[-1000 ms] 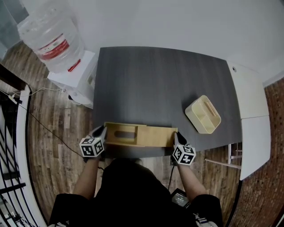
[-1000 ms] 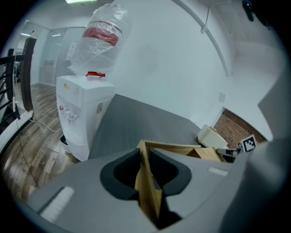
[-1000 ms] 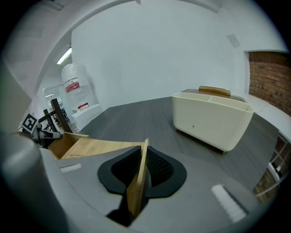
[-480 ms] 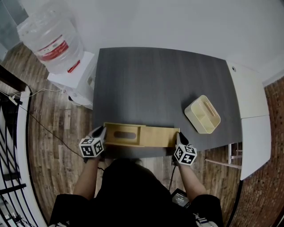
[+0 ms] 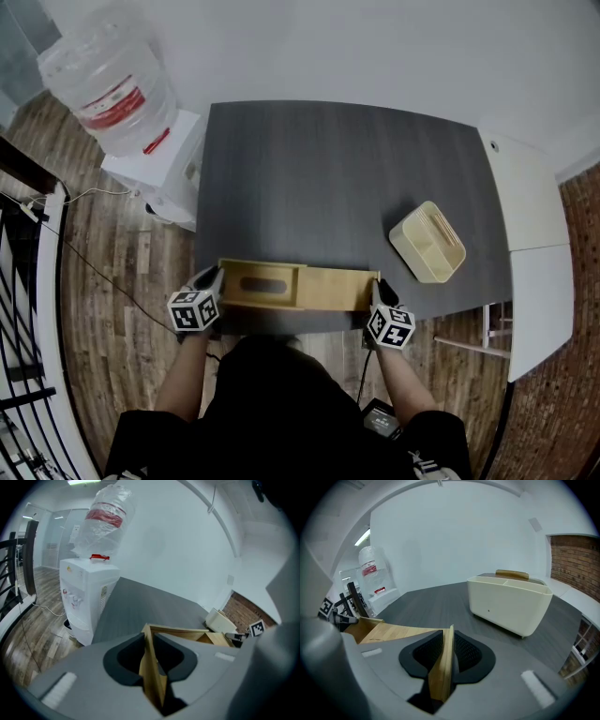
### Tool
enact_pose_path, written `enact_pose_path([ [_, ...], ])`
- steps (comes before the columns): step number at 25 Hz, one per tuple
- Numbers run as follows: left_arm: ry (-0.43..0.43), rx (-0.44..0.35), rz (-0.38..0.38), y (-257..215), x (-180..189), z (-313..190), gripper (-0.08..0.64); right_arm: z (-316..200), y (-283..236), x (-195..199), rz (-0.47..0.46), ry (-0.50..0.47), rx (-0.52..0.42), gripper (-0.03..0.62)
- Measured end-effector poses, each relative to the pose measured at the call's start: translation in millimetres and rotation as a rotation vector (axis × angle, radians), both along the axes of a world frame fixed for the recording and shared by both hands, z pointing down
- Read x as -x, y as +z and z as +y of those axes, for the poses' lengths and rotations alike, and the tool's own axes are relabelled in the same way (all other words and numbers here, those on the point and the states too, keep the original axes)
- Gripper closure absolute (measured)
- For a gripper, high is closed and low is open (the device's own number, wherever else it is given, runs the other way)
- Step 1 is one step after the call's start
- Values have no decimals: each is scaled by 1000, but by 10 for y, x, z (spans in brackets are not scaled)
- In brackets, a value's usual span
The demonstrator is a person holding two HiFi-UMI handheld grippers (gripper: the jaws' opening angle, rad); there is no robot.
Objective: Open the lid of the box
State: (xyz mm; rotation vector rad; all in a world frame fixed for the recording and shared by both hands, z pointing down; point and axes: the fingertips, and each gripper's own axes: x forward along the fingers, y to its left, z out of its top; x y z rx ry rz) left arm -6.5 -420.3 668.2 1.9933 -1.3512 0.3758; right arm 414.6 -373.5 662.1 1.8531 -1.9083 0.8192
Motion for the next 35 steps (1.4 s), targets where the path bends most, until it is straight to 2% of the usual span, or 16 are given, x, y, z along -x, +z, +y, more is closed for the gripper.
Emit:
enact_pose_path([
  [2,2,-11,-2,7,-8,-21,502,-18,-29,4,5,-11,-12,491],
  [6,-8,-71,-22,-34,33,-70,485,-11,-229,2,39,-42,-64,482],
  [10,-83,-183,-42,-440,181,-108,463,84,-689,63,33,-93,-182,483],
  [13,-81,-293,2,-845,115,-9,465,271,-1045,172,27,-158,-285,501],
  [18,-15,-469,78,-1436,-133,378,526,550,-1355,425,-19,-245,-396,535],
  [21,33,-516,103,-1596,-255,639,560,678,-1425,582,-57,-289,-428,549],
  [25,141,-579,97,-1722,-439,960,560,882,-1569,829,-123,-385,-467,589],
  [27,182,-616,92,-1772,-517,1091,560,959,-1646,945,-139,-425,-494,589],
  [31,245,-623,156,-1789,-633,1275,560,1084,-1738,1148,-99,-459,-542,591],
  [35,309,-615,151,-1763,-625,1279,560,1131,-1736,1330,-80,-486,-550,592],
])
